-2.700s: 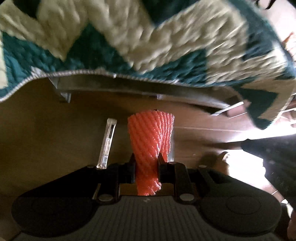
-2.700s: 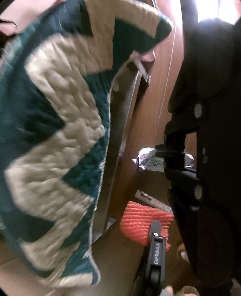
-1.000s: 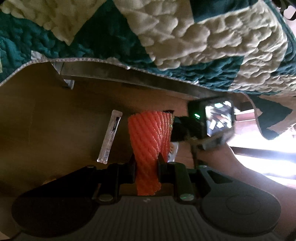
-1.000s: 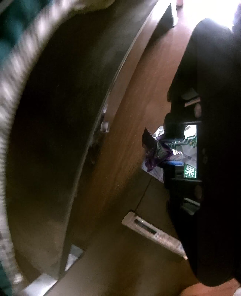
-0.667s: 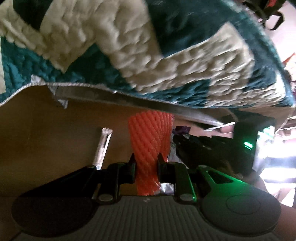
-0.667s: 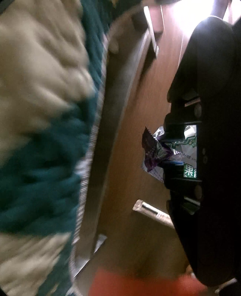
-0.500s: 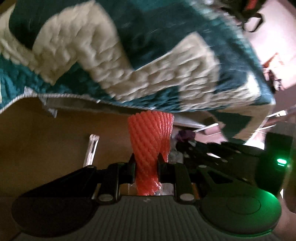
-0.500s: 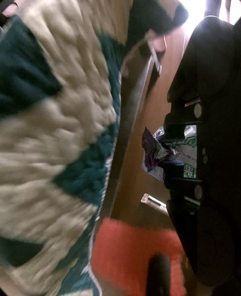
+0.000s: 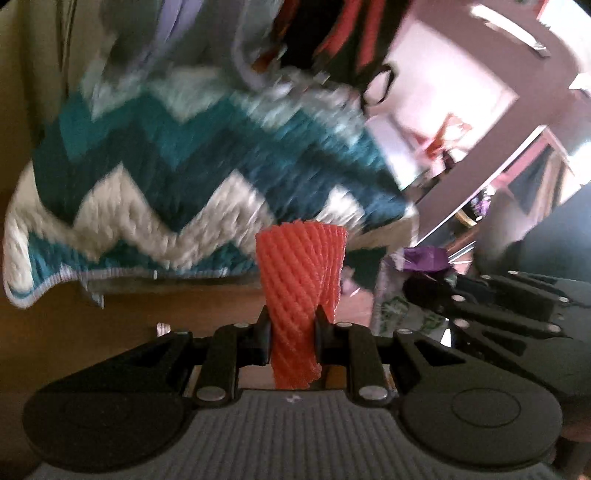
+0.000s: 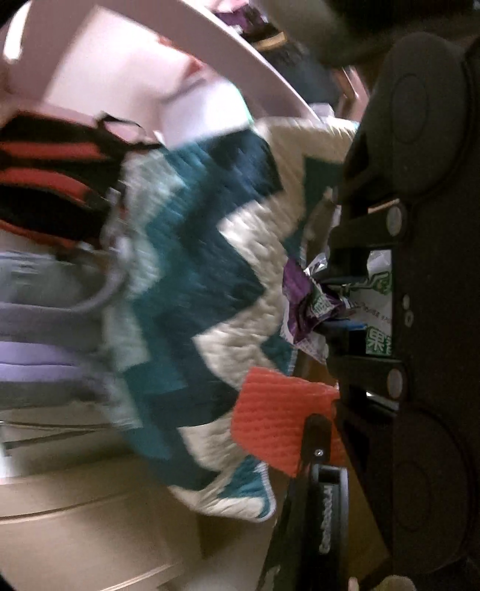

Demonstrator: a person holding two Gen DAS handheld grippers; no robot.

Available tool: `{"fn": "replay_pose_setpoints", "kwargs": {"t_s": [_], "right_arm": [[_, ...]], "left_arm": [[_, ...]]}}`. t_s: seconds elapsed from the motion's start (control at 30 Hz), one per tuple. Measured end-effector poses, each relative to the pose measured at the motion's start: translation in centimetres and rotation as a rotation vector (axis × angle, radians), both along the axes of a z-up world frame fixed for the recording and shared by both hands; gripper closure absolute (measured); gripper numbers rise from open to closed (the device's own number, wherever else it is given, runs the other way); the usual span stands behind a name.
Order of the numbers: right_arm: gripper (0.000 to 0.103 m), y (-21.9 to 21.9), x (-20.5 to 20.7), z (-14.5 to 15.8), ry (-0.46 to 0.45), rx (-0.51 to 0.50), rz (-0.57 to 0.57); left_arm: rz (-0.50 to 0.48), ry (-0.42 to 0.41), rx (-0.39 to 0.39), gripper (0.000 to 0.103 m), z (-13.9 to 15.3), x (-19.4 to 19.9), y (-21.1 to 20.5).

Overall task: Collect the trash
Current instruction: 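Carry the red net and snack bag over the green bin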

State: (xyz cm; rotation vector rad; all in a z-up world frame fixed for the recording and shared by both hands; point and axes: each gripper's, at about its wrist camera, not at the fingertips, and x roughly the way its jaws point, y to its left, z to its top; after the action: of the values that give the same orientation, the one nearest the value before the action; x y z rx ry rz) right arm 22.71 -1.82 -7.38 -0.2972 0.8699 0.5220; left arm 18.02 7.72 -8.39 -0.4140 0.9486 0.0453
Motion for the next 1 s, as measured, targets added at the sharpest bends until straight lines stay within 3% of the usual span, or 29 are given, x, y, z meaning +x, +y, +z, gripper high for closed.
{"fn": "replay_pose_setpoints", "kwargs": {"t_s": [0.3, 0.7, 0.87, 1.0], "right_arm": [[0.086, -8.3, -3.4, 12.1, -0.202, 0.074, -0.065], [0.086, -21.6, -3.4, 26.1, -0.417, 0.128, -0.278], [0.086, -27.0, -2.8, 30.8, -0.536, 0.128, -0.406], [0.086, -30.8, -2.1, 32.9, -0.618, 0.122, -0.504]], "left_arm": [[-0.104, -0.177, 0.103, 0.083, 11.9, 0.2, -6.7], [-0.355, -0.368, 0.172, 0.082, 26.0, 4.2, -21.1], [-0.432, -0.428, 0.179, 0.083, 30.1, 6.5, -26.6], [-0.498, -0.465, 0.163, 0.083, 32.0, 8.3, -31.2]]}}
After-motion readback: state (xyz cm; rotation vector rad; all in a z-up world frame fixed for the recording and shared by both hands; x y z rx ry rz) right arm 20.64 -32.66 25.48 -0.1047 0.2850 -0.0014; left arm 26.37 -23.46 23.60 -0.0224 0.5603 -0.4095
